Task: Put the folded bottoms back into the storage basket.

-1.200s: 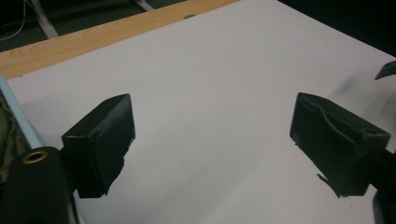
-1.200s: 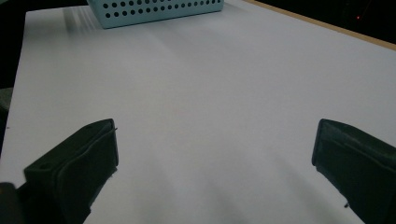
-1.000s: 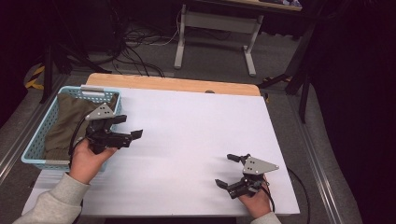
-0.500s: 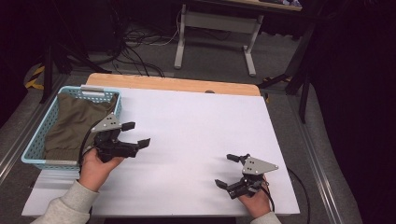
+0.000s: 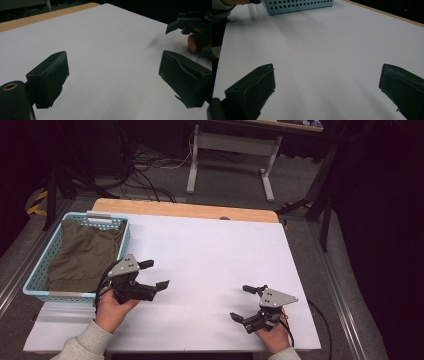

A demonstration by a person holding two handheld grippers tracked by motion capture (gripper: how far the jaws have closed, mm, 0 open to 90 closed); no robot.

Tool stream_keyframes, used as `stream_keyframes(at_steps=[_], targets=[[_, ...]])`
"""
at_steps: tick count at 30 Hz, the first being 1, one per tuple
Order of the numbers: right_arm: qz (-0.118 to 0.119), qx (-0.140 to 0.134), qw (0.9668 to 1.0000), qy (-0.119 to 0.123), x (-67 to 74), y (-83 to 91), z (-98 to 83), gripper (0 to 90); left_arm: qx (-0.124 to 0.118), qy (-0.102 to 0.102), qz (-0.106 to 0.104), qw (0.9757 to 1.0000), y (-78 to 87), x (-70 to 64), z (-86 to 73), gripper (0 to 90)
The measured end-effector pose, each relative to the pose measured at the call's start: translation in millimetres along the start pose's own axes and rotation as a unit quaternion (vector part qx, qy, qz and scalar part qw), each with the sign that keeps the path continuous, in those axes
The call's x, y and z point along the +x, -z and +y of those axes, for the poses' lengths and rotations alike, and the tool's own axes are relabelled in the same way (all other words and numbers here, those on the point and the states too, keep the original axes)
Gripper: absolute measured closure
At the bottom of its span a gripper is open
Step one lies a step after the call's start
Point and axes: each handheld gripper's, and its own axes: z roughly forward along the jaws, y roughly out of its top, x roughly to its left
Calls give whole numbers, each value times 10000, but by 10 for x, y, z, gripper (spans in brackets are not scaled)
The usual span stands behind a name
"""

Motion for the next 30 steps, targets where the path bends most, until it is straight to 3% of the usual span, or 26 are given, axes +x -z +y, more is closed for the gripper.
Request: stream_keyframes(at_steps=[6, 14, 26, 30], targets=[[5, -1, 10000, -1, 0, 1, 0, 10, 116, -205, 2, 9997, -106, -56, -83, 73], [15, -9, 10000, -1, 2, 3, -1, 10, 230, -299, -171, 9991, -210, -97, -212, 43], [33, 0, 10000, -6, 3, 2, -2, 10, 379, -386, -202, 9983, -292, -118, -309, 34], [34, 1, 10000, -8, 3, 2, -2, 10, 285, -417, -241, 9984, -283, -111, -317, 24]])
